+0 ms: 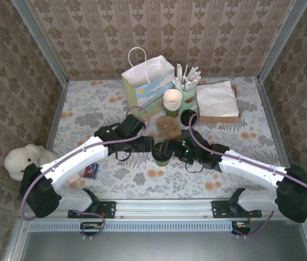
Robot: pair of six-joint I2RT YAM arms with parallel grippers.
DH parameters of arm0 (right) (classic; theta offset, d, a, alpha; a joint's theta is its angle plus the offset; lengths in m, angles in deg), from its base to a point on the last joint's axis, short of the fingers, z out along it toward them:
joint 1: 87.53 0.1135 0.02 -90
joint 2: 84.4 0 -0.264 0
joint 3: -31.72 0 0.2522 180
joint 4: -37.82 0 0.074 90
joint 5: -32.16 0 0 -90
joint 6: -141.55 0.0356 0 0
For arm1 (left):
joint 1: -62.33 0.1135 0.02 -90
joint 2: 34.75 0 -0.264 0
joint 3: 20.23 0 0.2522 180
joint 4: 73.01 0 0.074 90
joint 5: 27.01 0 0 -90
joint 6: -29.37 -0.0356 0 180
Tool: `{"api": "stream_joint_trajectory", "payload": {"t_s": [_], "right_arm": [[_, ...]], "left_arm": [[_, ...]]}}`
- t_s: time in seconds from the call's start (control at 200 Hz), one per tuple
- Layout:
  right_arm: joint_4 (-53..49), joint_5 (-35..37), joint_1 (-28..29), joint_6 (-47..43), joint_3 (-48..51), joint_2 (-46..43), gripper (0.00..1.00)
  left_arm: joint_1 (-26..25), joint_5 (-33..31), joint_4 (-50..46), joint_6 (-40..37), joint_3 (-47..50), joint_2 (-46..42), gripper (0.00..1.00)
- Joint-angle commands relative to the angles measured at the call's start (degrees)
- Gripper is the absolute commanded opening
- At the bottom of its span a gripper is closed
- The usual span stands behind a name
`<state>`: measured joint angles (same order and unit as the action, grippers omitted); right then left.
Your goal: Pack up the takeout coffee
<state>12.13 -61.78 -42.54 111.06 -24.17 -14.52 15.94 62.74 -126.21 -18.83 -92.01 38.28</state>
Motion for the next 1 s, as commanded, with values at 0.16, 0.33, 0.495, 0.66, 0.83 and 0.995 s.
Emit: {"api": "stream_joint_trajectory", "payload": {"t_s": [0.16,0.33,0.495,0.66,0.83,0.995], "right_arm": [[-11.32,2.41,1.37,-4.33,-8.46,3.03,1.00],[-19.84,5.05,2.40,-4.16,-15.05,8.39,1.00],[-21.04,4.74,3.63,-4.13,-18.01,12.26,1.00],[-21.12,4.31,4.26,-4.46,-19.61,13.61,1.00],[-21.21,4.07,4.54,-4.66,-20.49,14.53,1.00],[-23.16,5.58,4.82,-4.49,-22.14,16.20,1.00]], "left_arm": [[6.40,1.29,3.32,7.28,8.58,-1.95,1.00],[6.62,4.18,5.09,7.40,9.02,2.42,1.00],[6.66,4.10,6.44,7.68,10.02,4.82,1.00],[6.73,3.99,7.92,7.68,10.93,6.47,1.00],[6.66,4.21,8.84,7.51,11.35,7.58,1.00],[6.66,4.26,9.12,7.33,11.09,8.43,1.00]]}}
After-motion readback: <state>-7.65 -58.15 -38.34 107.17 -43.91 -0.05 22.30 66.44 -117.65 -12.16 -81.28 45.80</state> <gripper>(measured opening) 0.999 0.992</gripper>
